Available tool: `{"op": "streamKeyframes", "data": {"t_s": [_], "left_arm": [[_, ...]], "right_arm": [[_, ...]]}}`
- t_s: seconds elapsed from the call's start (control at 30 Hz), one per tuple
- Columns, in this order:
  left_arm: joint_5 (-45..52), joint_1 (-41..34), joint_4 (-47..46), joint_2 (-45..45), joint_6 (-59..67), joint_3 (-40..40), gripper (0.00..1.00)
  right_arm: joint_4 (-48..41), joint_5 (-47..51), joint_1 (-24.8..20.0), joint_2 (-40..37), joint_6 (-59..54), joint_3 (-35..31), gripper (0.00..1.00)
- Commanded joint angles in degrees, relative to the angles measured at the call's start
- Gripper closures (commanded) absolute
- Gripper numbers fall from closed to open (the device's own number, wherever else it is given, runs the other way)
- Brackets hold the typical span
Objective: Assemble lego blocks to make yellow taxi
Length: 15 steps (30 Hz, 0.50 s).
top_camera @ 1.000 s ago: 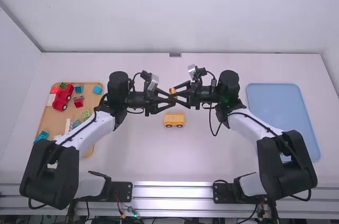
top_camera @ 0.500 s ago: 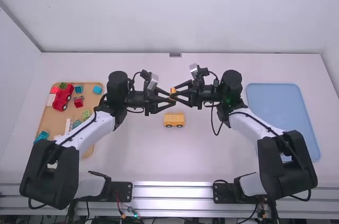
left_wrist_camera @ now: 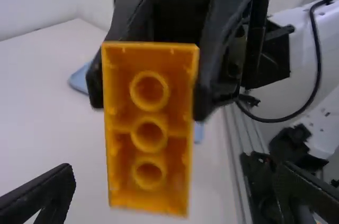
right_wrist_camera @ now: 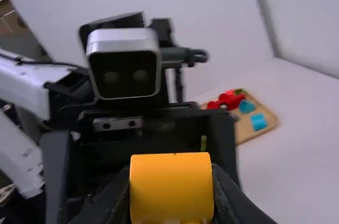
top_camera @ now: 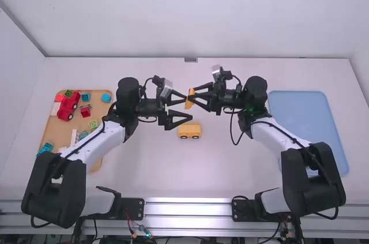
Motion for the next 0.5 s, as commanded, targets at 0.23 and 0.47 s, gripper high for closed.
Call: {"op": "streamKeyframes", "data": {"t_s": [0.23, 0.47], "left_arm": [[-30.97, 0.11, -16.13, -0.11, 6.12, -0.22, 0.01], [-35.74, 0.09, -19.19, -0.11, 15.82, -0.22, 0.01]], "right_arm": [[-24.98, 24.15, -5.46, -0.50, -16.06, 3.69, 0.90], [-63.87, 45.83, -2.36, -0.48, -35.54, 15.41, 0.93]]}}
